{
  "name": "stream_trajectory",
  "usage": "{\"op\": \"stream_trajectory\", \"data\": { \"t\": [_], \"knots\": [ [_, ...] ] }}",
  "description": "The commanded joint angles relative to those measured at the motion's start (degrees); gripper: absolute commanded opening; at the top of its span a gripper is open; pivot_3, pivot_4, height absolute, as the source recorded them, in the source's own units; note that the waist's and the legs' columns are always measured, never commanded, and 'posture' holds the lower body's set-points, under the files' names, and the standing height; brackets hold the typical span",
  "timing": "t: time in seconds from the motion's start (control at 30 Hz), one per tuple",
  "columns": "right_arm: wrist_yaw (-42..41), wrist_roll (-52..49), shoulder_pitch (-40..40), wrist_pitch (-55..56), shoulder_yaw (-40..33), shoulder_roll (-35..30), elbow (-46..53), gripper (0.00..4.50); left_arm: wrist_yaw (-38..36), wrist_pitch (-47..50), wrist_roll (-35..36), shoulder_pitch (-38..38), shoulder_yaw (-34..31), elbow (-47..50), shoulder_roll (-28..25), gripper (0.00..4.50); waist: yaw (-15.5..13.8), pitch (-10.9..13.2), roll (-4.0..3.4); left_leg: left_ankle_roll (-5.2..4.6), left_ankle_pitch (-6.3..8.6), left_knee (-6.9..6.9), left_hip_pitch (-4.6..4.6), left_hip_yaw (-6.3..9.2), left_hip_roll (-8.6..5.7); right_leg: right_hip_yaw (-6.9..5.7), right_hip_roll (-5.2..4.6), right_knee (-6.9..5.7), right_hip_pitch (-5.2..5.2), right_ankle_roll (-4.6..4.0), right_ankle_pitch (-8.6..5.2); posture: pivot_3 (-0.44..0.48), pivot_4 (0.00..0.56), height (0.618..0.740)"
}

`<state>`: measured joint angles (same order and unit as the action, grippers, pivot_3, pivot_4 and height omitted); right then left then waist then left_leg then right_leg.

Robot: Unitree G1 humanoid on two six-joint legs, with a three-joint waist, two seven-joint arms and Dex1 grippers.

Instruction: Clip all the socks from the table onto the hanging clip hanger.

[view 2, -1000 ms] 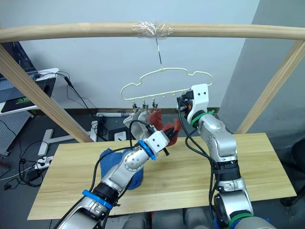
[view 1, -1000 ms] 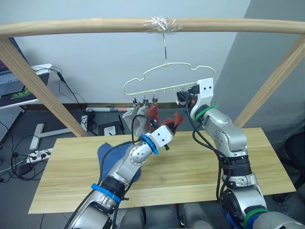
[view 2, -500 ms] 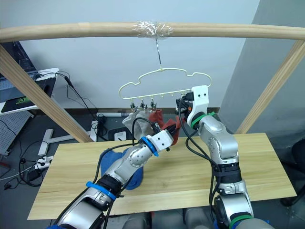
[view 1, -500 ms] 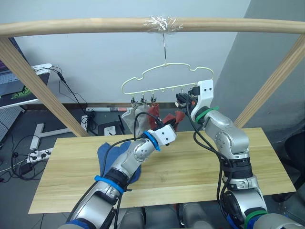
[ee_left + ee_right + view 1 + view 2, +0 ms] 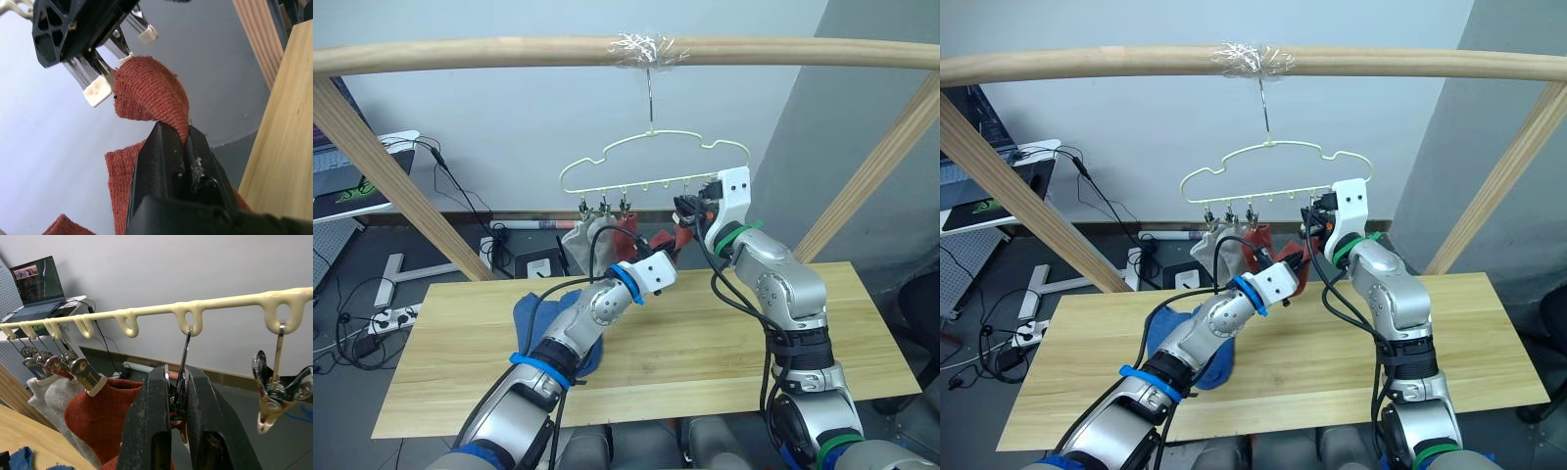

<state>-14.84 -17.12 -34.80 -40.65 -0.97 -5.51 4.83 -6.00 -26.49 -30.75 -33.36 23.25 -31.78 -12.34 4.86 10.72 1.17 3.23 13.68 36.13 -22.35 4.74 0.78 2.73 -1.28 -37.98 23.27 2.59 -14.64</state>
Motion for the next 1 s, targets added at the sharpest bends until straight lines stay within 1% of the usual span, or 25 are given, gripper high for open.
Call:
{"op": "stream_trajectory", "data": {
  "t": [0.03,0.3,0.63,0.7,0.73,0.77,0.8,0.83,0.9,0.93,1.0],
  "knots": [
    [-0.46,-1.01,-0.04,0.28,-0.07,-0.04,2.66,0.07,-0.51,-0.44,0.31,-1.19,0.33,0.42,0.32,0.00,0.00,0.00,0.00,0.00,0.00,0.00,0.00,0.00,0.00,0.00,0.00,0.00,0.00,0.00,0.00,-0.104,0.179,0.737],
    [-0.69,-0.71,0.19,-0.30,0.58,-0.51,2.55,0.07,-1.14,0.59,0.56,-2.39,-0.22,0.93,0.80,0.00,0.00,0.00,0.00,0.00,0.00,0.00,0.00,0.00,0.00,0.00,0.00,0.01,0.00,0.01,0.00,-0.101,0.179,0.737],
    [-0.79,-0.20,0.50,0.03,1.35,-1.31,2.38,0.07,1.07,0.76,0.89,-3.03,-1.41,2.00,1.11,0.00,0.00,0.00,0.00,0.00,0.00,0.00,-0.01,0.00,0.00,0.00,0.00,0.01,0.00,0.01,0.00,-0.102,0.180,0.737],
    [-0.64,-0.59,0.60,0.62,0.95,-0.86,2.47,0.79,1.37,0.67,1.04,-3.05,-1.56,2.33,1.10,0.00,-0.01,0.00,0.00,0.00,0.00,0.00,-0.01,0.00,0.00,0.00,0.00,0.01,0.00,0.01,-0.01,-0.102,0.180,0.737],
    [-0.50,-0.71,0.64,0.69,0.79,-0.69,2.51,1.04,1.50,0.63,1.08,-3.05,-1.56,2.42,1.11,0.00,0.00,0.00,0.00,0.00,0.00,0.00,-0.01,0.00,0.00,0.00,0.00,0.01,0.00,0.01,0.00,-0.100,0.180,0.737],
    [-0.29,-0.76,0.61,0.54,0.66,-0.58,2.50,1.44,1.69,0.48,1.11,-3.03,-1.60,2.49,1.14,0.00,-0.01,0.00,0.00,0.00,0.00,0.00,-0.01,0.00,0.00,0.00,0.00,0.01,0.00,0.01,0.00,-0.100,0.180,0.737],
    [0.03,-0.57,0.55,0.44,0.60,-0.58,2.41,1.80,1.70,0.20,1.16,-3.01,-1.55,2.52,1.17,0.00,-0.01,0.00,0.00,0.00,0.00,0.00,-0.01,0.00,0.00,0.00,0.00,0.01,0.00,0.01,0.00,-0.100,0.180,0.737],
    [0.25,-0.39,0.50,0.37,0.57,-0.66,2.34,2.06,1.73,-0.25,1.37,-2.94,-1.58,2.53,1.25,0.00,-0.01,0.00,0.00,0.00,0.00,0.00,-0.01,0.00,0.00,0.00,0.00,0.01,0.00,0.01,0.00,-0.100,0.180,0.737],
    [0.26,-0.17,0.57,0.14,0.66,-1.03,2.35,2.83,1.48,-0.97,1.84,-2.76,-1.64,2.62,1.33,0.00,-0.01,0.00,0.00,0.00,0.00,0.00,-0.01,0.00,0.00,0.00,0.00,0.00,0.00,0.01,0.00,-0.100,0.180,0.737],
    [0.12,-0.12,0.80,0.03,0.73,-1.33,2.57,3.12,1.04,-1.27,2.47,-2.49,-1.77,2.78,1.37,0.00,-0.01,0.00,0.00,0.00,0.00,0.00,-0.01,0.00,0.00,0.00,0.00,0.01,0.00,0.01,0.00,-0.100,0.180,0.737],
    [-0.53,-0.04,1.66,-0.12,1.08,-2.21,3.61,3.14,-1.58,-1.91,5.09,-1.51,-1.90,3.28,1.47,0.49,-0.02,0.00,0.00,0.00,0.00,0.00,-0.01,0.00,0.00,0.00,0.00,0.01,0.00,0.00,0.00,-0.100,0.180,0.737]
  ]
}}
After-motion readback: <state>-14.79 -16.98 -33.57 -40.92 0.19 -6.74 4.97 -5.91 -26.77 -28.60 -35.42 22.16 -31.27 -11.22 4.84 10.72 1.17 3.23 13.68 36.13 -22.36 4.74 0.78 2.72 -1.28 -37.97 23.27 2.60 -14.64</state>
